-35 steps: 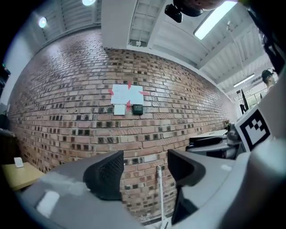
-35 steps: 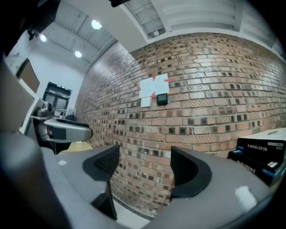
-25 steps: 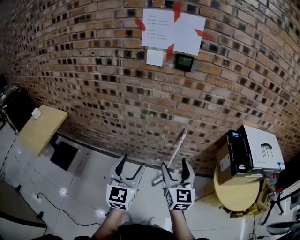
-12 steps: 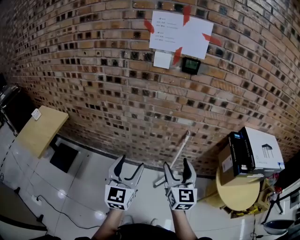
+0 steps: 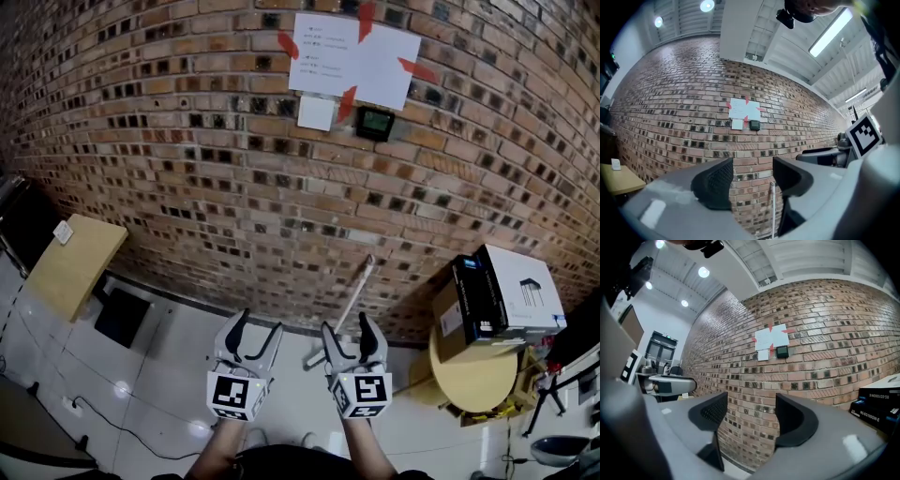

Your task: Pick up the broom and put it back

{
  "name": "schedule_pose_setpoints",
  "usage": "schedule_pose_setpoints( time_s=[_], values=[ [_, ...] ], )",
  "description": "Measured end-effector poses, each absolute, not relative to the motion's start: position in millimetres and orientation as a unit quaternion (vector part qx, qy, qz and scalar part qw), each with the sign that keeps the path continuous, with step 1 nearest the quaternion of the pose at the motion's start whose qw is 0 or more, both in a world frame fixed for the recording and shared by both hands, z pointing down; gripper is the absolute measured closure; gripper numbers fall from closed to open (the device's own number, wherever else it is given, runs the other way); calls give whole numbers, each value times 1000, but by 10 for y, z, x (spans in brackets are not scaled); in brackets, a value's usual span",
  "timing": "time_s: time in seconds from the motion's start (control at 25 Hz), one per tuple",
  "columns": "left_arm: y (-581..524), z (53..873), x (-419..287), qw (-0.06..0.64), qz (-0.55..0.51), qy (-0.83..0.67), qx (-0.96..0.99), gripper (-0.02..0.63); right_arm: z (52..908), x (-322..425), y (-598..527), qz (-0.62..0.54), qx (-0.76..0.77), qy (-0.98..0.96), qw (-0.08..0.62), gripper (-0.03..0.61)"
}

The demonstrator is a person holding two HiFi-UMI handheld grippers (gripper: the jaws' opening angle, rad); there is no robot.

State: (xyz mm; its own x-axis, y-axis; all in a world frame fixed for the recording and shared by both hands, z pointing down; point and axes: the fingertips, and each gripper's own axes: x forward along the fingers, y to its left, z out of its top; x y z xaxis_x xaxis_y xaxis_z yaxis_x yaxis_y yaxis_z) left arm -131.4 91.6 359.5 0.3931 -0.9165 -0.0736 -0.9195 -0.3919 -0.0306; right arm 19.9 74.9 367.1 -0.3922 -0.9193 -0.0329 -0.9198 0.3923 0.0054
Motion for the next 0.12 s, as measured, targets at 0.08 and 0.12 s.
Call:
schedule_pose_setpoints(
  time_s=[0.08, 0.12],
  values=[
    [891, 3567, -1307, 34, 30, 549, -835, 350, 3663, 193, 732, 14, -551, 834, 11, 258],
    [877, 3556, -1304, 35, 33, 548, -835, 350, 3661, 192, 724, 14, -552, 834, 10, 258]
  ],
)
